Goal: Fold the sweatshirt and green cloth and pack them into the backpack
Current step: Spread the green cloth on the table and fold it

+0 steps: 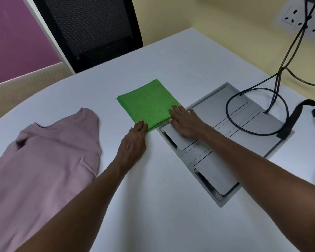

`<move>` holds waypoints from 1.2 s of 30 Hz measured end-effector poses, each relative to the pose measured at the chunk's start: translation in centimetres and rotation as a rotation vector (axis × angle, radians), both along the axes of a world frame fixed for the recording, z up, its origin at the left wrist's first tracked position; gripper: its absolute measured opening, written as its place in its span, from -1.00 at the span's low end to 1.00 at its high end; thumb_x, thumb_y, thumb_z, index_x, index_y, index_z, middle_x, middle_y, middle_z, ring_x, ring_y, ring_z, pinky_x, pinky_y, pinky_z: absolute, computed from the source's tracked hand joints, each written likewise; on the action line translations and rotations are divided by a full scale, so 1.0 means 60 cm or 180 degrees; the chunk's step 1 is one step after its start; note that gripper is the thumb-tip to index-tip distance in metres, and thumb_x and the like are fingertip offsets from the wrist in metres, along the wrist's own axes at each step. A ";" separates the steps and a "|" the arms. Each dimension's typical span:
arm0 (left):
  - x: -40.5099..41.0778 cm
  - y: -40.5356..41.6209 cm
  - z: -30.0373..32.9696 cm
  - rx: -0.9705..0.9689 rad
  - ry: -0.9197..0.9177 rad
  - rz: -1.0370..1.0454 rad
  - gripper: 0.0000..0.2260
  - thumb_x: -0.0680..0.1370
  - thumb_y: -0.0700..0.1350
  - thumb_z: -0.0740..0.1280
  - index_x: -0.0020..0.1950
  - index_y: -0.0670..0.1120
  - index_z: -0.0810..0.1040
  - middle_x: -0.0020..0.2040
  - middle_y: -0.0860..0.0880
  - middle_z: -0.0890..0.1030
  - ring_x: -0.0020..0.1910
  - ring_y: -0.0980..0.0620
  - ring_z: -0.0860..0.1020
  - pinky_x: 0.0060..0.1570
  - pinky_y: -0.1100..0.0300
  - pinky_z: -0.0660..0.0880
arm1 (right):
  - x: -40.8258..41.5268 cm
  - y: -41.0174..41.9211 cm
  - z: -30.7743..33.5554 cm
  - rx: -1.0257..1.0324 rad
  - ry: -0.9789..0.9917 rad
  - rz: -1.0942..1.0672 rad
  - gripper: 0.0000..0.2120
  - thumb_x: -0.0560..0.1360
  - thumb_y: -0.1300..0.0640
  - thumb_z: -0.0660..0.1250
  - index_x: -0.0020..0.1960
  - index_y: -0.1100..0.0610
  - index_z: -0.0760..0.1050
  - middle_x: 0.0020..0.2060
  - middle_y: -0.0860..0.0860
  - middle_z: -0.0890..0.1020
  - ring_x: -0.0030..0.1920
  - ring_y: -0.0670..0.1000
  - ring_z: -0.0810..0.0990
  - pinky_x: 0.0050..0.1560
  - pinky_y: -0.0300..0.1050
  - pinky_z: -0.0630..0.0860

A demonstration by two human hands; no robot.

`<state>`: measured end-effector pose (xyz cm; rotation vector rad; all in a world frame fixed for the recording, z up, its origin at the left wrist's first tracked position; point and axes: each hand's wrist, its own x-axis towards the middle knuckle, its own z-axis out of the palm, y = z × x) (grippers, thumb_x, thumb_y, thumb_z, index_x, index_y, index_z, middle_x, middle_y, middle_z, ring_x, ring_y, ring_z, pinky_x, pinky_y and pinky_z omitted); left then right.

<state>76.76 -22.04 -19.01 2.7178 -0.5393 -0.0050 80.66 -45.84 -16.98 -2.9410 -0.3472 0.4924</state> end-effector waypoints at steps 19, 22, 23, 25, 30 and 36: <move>-0.039 0.006 0.015 -0.0492 0.0406 0.0151 -0.39 0.58 -0.41 0.08 0.59 -0.29 -0.09 0.60 -0.26 -0.13 0.60 -0.19 -0.12 0.57 -0.03 -0.03 | -0.005 -0.017 0.010 0.0081 -0.0262 -0.0046 -0.43 0.68 -0.04 -0.10 0.62 0.05 -0.21 0.60 0.07 -0.17 0.60 0.04 -0.18 0.56 0.18 -0.15; -0.086 0.046 0.024 -0.0726 0.0237 0.0490 -0.45 0.61 -0.36 0.12 0.57 -0.34 -0.01 0.59 -0.29 -0.04 0.60 -0.19 -0.05 0.55 0.07 -0.05 | -0.066 0.010 0.024 0.0650 -0.0468 -0.0331 -0.41 0.67 -0.02 -0.05 0.62 0.10 -0.16 0.61 0.07 -0.14 0.60 0.02 -0.15 0.55 0.13 -0.15; -0.101 0.063 0.026 -0.0794 0.0203 0.0630 -0.45 0.61 -0.36 0.14 0.57 -0.33 0.02 0.59 -0.27 0.00 0.60 -0.17 -0.02 0.54 0.11 -0.04 | -0.092 0.023 0.026 0.0841 -0.0550 -0.0418 -0.40 0.67 0.00 -0.02 0.62 0.13 -0.14 0.61 0.08 -0.11 0.60 0.03 -0.12 0.55 0.14 -0.13; -0.142 0.100 0.037 -0.0900 0.0158 0.0833 -0.45 0.60 -0.36 0.19 0.56 -0.32 0.09 0.59 -0.25 0.08 0.59 -0.15 0.06 0.55 0.07 0.03 | -0.146 0.050 0.026 0.1112 -0.0668 -0.0535 -0.38 0.65 -0.02 -0.01 0.62 0.18 -0.12 0.61 0.09 -0.07 0.60 0.05 -0.08 0.57 0.15 -0.08; -0.193 0.203 0.098 -0.1167 -0.0273 0.1531 -0.62 0.63 -0.25 0.14 0.44 -0.33 0.35 0.43 -0.25 0.41 0.43 -0.24 0.39 0.44 0.05 0.25 | -0.275 0.116 0.011 0.1451 -0.0544 -0.0702 -0.30 0.59 -0.22 -0.12 0.59 0.12 -0.19 0.59 0.01 -0.11 0.57 -0.08 -0.13 0.57 0.00 -0.09; -0.232 0.331 0.147 0.0337 0.0043 0.2598 -0.45 0.58 0.01 0.26 0.50 -0.21 0.29 0.47 -0.30 0.32 0.46 -0.31 0.29 0.43 -0.19 0.27 | -0.452 0.165 0.021 0.1916 -0.0200 -0.0813 -0.24 0.53 -0.42 -0.12 0.55 -0.06 -0.29 0.59 -0.10 -0.19 0.56 -0.24 -0.17 0.51 -0.28 -0.17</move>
